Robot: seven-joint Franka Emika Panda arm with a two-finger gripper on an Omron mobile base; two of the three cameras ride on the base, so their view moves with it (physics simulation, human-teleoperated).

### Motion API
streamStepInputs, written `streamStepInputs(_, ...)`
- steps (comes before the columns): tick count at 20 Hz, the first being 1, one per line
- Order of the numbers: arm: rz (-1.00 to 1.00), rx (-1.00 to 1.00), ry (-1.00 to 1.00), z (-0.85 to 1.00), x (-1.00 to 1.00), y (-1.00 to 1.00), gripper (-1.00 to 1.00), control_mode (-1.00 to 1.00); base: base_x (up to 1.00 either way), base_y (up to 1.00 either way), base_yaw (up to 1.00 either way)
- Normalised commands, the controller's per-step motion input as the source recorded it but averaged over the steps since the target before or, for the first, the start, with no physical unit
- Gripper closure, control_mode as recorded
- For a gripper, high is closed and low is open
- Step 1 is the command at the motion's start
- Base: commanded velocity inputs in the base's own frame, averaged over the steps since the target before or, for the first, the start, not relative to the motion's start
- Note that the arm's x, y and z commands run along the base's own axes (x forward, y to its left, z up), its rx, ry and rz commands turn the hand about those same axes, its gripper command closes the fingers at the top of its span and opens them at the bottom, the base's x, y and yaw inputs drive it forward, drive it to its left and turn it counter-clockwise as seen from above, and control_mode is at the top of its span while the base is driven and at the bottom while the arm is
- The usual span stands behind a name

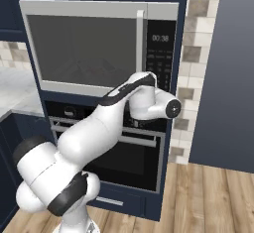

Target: Place the tupperware containing the fish and mushroom meal in the microwave. Close the microwave door and press the start button to reheat the meal.

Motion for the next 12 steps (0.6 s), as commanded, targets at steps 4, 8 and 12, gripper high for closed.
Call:
streamStepInputs(4,-0.02,0.05,0.03,-0.17,0.39,-0.1,1.0,-1.0,0.0,0.0,0.0)
streamStepInputs(8,-0.02,0.06,0.03,-0.18,0.38,-0.16,1.0,-1.0,0.0,0.0,0.0)
streamStepInputs(12,-0.01,0.04,0.03,-0.21,0.4,-0.1,1.0,-1.0,0.0,0.0,0.0)
